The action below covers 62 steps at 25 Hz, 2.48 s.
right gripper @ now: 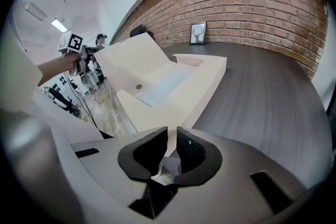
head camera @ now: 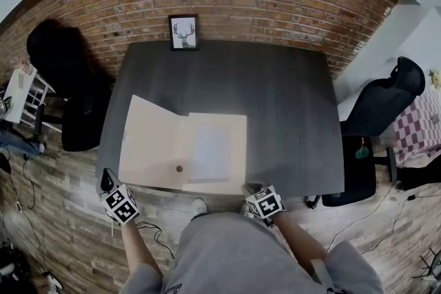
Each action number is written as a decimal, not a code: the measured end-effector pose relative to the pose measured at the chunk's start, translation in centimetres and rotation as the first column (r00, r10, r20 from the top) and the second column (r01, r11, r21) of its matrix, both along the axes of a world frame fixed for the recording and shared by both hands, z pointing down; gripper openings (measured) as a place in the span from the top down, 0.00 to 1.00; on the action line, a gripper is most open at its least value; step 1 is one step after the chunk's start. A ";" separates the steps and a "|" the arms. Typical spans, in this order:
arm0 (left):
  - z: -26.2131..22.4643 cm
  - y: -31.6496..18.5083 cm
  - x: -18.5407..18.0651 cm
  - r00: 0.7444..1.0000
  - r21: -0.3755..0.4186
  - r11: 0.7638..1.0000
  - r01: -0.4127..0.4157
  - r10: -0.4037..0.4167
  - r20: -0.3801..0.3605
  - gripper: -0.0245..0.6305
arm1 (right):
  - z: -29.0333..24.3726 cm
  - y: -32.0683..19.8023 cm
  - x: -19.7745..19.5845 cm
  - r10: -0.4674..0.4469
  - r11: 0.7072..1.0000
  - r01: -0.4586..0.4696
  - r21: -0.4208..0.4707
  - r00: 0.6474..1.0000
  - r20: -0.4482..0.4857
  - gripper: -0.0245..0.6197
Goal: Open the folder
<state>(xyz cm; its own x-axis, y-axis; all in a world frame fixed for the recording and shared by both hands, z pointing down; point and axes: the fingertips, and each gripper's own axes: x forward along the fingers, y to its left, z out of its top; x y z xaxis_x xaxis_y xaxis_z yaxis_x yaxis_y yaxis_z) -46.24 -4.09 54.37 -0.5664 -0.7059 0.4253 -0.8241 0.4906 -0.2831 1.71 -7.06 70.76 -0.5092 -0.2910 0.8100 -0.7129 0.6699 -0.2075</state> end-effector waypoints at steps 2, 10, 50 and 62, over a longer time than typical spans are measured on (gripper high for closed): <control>-1.2 -0.7 0.7 0.999 0.010 0.999 -0.034 0.033 0.036 0.96 | -0.2 -0.1 -0.1 -0.001 1.000 0.001 0.000 1.000 0.006 0.90; -8.2 -3.3 3.2 0.991 0.149 0.981 -0.120 0.111 0.070 0.96 | -6.7 -4.0 -1.3 0.077 0.984 -0.099 0.150 0.986 0.149 0.95; -16.5 -8.8 32.4 0.675 0.458 0.616 -0.641 0.736 -0.044 0.96 | -32.1 -7.1 -2.2 0.133 0.616 -0.449 0.647 0.869 0.476 0.96; -16.2 -8.5 32.0 0.678 0.458 0.617 -0.640 0.734 -0.040 0.96 | -32.1 -6.7 -2.3 0.136 0.620 -0.448 0.644 0.870 0.474 0.96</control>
<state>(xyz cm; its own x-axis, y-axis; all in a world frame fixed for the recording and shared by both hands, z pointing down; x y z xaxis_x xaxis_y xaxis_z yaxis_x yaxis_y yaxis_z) -14.19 -12.57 38.14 0.2212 -0.9722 0.0767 -0.9752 -0.2214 0.0063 -0.59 -13.74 38.63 -0.4797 -0.8756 0.0576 -0.8774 0.4787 -0.0306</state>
